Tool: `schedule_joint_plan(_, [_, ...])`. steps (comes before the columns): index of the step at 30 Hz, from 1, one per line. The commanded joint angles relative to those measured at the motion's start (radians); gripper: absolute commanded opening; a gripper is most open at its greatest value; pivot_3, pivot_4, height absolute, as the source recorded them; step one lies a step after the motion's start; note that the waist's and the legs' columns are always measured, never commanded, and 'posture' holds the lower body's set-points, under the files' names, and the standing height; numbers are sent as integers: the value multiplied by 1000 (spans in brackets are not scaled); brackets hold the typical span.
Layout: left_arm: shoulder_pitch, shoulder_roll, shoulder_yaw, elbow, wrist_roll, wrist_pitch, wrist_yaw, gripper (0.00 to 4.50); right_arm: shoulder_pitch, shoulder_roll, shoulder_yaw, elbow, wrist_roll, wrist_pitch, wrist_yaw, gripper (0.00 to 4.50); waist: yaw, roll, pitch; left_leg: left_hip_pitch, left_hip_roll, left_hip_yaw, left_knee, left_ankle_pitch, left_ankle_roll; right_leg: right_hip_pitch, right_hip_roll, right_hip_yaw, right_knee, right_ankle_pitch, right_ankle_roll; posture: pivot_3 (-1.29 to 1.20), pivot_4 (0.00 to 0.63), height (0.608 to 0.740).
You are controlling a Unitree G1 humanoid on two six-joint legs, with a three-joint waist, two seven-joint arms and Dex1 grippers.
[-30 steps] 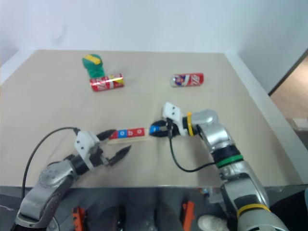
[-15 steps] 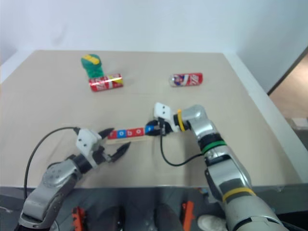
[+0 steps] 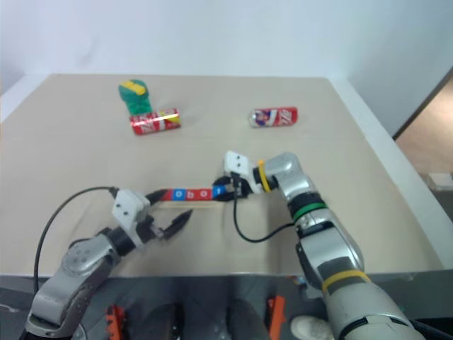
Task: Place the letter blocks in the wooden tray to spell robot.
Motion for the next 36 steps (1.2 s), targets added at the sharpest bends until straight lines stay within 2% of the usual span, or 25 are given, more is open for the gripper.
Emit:
schedule_joint_plan(1, [-13,25,17,-48,-37,5,-40,4500,-34,-9,-55,-59,49,49,29,2275,0,0,0,0,0,0,0,0,0,0,0,0,0,0,0,0,150,740])
schedule_joint_plan(5, [-26,65,68,-28,-85,25,-82,4500,1,-52,-107,-194,124,190,70,2275,0,1,1,0,0,0,0,0,0,0,0,0,0,0,0,0,150,740])
schedule_joint_plan(6, [-28,76,83,-18,-87,22,-90,4500,14,-65,-121,-227,140,219,68,2650,0,2,1,0,0,0,0,0,0,0,0,0,0,0,0,0,150,740])
schedule_joint_plan(7, [-29,86,95,-10,-86,18,-97,4500,27,-75,-137,-258,153,242,58,2759,0,2,1,0,0,0,0,0,0,0,0,0,0,0,0,0,150,740])
schedule_joint_plan(10, [-34,108,127,16,-87,4,-109,4500,70,-79,-202,-324,176,312,-73,3489,1,3,2,-1,0,-1,0,0,0,0,0,-1,0,0,0,0,150,740])
schedule_joint_plan(11, [-34,112,136,21,-89,1,-114,4500,95,-76,-221,-360,178,331,-125,4022,2,3,2,0,0,-1,0,0,0,0,0,-1,0,-1,0,0,150,740])
schedule_joint_plan(12, [-35,113,142,28,-89,-3,-115,4500,125,-70,-236,-396,172,340,-188,4360,2,3,2,-1,0,-1,0,0,0,0,0,-1,0,-1,0,0,150,740])
schedule_joint_plan(14, [-35,109,148,34,-88,-10,-116,4500,175,-56,-254,-456,168,348,-272,4491,4,3,2,-1,0,-1,0,0,0,0,0,-1,0,-1,0,0,150,740])
schedule_joint_plan(17, [-39,83,154,38,-103,-12,-106,4500,267,-19,-274,-539,149,344,-426,3806,5,3,2,-1,0,0,0,0,0,-1,0,0,0,-1,1,0,150,740])
schedule_joint_plan(21, [-34,71,154,26,-121,-3,-112,4500,336,18,-267,-632,144,381,-540,2376,5,3,2,-1,0,0,-1,0,0,-2,0,0,0,-1,1,0,150,740])
schedule_joint_plan(23, [-29,69,149,19,-122,-2,-114,4500,364,34,-256,-672,139,403,-581,1862,4,3,2,-1,0,0,-1,0,0,-1,0,0,0,-1,1,0,150,740])
schedule_joint_plan(24, [-27,69,146,18,-122,-3,-113,4500,377,40,-249,-690,137,408,-596,1206,5,3,2,-1,0,0,0,0,0,-1,0,0,0,-1,2,0,150,740])
schedule_joint_plan(26, [-23,70,141,15,-121,-5,-114,4500,401,46,-236,-728,134,421,-612,680,6,3,2,-1,0,-1,0,0,0,-1,0,0,0,-2,3,0,150,740])
schedule_joint_plan(27, [-21,71,139,14,-120,-6,-116,4500,413,47,-229,-747,134,427,-614,226,6,3,2,-1,0,0,0,0,0,-1,0,0,0,-4,6,0,150,740])
schedule_joint_plan(28, [-19,71,137,13,-119,-8,-117,4500,426,47,-222,-765,135,432,-616,19,6,3,2,-1,0,0,0,0,0,-1,0,0,0,-4,7,0,150,740])
schedule_joint_plan(36, [-13,64,118,6,-115,-9,-115,4500,486,44,-182,-842,135,459,-634,19,6,3,2,-1,0,0,0,0,0,-1,0,0,0,-4,7,0,150,740])
